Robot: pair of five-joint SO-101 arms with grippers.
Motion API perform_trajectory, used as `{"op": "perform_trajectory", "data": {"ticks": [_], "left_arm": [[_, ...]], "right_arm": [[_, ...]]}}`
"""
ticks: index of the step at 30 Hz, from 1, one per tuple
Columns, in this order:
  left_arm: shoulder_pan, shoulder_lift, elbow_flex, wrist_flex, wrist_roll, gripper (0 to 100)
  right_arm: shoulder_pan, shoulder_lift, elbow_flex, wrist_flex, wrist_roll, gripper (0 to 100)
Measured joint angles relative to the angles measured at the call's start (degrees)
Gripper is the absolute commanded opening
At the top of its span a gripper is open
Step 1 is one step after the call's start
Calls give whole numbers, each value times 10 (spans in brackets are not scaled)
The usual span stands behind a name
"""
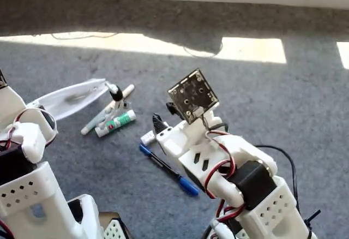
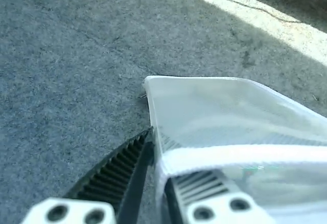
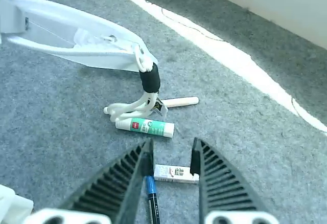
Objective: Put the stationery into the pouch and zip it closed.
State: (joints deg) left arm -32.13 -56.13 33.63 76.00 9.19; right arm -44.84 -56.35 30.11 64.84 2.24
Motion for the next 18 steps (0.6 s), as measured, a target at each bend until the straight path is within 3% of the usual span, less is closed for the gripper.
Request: {"op": "perform_trajectory", "data": {"ticks": [18], "left_arm": [[-8, -1, 27, -14, 0, 7]], "right_arm": [[33, 298, -53, 8, -170, 124]]}}
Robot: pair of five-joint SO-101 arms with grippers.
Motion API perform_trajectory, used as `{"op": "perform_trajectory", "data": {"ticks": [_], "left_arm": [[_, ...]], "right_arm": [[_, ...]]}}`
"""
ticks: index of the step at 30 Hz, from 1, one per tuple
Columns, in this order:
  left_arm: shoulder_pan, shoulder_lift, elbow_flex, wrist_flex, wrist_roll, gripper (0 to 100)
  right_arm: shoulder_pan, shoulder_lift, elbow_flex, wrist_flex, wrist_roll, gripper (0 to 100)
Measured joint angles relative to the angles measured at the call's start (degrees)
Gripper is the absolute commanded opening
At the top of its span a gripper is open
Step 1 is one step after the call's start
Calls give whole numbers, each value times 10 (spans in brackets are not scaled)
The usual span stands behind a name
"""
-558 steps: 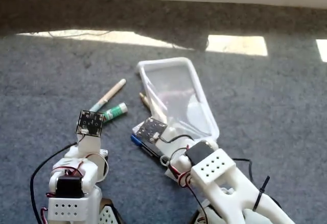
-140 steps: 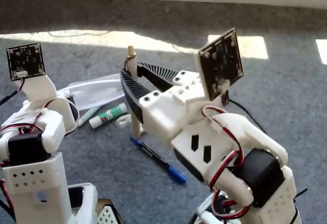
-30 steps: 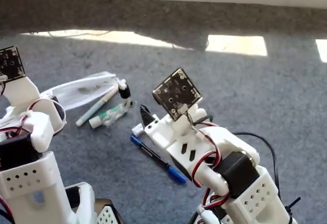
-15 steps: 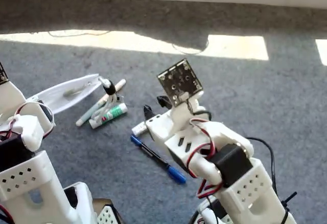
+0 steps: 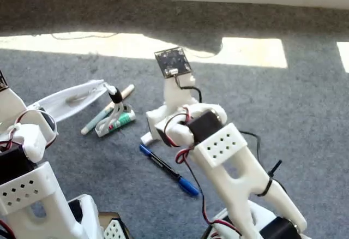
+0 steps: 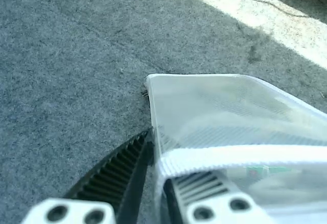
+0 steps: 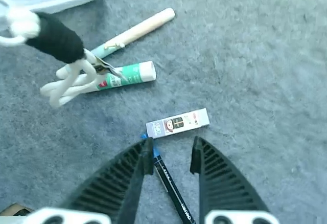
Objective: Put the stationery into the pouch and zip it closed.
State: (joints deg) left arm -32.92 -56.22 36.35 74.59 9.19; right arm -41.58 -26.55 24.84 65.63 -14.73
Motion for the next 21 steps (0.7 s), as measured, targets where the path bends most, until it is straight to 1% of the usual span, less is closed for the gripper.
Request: {"op": "perform_trajectory", "data": {"ticks": [4, 10, 16, 21], "left_arm": [[0, 0, 0, 0, 0, 7], [0, 0, 0, 0, 0, 7], [0, 0, 0, 0, 0, 7], [0, 0, 0, 0, 0, 7]], "right_arm": [[2, 65, -16, 0, -50, 124], [26, 166, -67, 0, -120, 124], [30, 253, -98, -4, -137, 124], [30, 311, -108, -45, -137, 127]]}}
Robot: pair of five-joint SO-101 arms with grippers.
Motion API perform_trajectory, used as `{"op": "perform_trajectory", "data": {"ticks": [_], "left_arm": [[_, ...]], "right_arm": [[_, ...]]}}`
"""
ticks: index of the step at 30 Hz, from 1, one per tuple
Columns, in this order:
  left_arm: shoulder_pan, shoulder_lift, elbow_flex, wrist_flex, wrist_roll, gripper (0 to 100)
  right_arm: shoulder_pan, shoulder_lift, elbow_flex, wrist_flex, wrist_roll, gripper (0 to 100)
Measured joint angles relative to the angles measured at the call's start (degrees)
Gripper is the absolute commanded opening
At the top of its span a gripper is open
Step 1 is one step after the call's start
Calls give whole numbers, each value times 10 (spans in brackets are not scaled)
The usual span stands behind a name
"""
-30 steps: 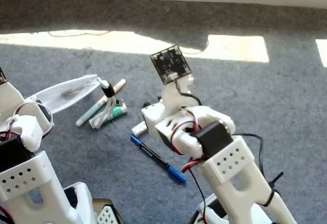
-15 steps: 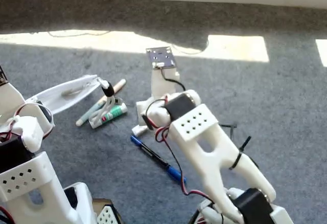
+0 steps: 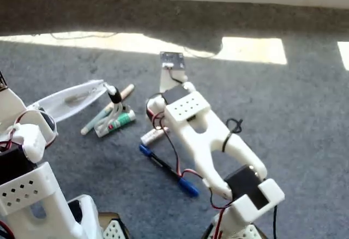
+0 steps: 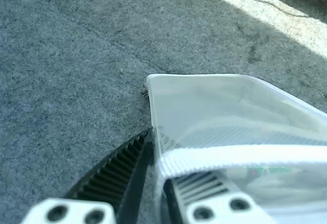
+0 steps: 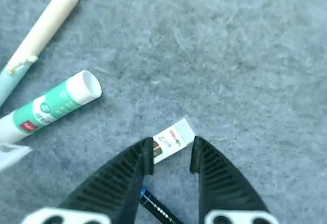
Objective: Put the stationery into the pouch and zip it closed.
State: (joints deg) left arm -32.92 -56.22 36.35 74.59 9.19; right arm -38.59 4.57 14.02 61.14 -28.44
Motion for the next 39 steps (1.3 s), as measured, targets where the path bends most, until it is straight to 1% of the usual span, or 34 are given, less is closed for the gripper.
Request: {"op": "perform_trajectory", "data": {"ticks": [7, 12, 19, 23, 26, 32, 39], "left_arm": [[0, 0, 0, 0, 0, 7], [0, 0, 0, 0, 0, 7], [0, 0, 0, 0, 0, 7], [0, 0, 0, 0, 0, 7], [0, 0, 0, 0, 0, 7], [0, 0, 0, 0, 0, 7], [0, 0, 0, 0, 0, 7]], "right_arm": [[0, 18, -13, -9, -5, 129], [0, 18, -25, -9, -46, 220], [-1, 22, -25, -9, -54, 221], [-5, 69, -30, -9, -54, 221], [-8, 111, -62, -6, -54, 221], [-9, 151, -149, 37, -54, 221], [-9, 221, -170, 44, -54, 220]]}}
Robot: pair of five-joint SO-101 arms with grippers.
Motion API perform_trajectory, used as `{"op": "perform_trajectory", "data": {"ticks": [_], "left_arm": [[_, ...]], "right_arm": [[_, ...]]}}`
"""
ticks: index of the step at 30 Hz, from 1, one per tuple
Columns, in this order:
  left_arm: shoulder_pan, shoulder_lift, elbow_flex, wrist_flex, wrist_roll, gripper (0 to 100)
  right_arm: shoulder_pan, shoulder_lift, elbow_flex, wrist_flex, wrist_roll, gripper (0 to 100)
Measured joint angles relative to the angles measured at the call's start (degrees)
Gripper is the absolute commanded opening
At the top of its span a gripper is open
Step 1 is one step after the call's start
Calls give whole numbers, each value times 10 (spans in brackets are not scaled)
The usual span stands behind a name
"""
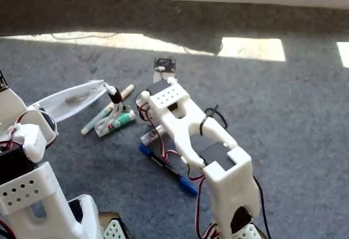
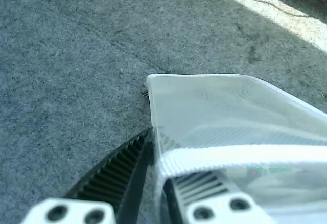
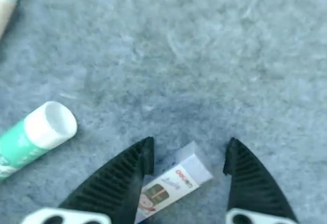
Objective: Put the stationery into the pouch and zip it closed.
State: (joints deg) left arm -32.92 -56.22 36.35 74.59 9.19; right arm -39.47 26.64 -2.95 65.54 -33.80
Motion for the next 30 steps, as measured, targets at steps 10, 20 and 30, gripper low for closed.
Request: {"op": "perform_trajectory", "data": {"ticks": [10, 20, 30], "left_arm": [[0, 0, 0, 0, 0, 7], [0, 0, 0, 0, 0, 7], [0, 0, 0, 0, 0, 7]], "right_arm": [[2, 4, -10, 2, 0, 44], [5, 4, -10, 2, 0, 45], [10, 5, -67, 131, 0, 182]]}}
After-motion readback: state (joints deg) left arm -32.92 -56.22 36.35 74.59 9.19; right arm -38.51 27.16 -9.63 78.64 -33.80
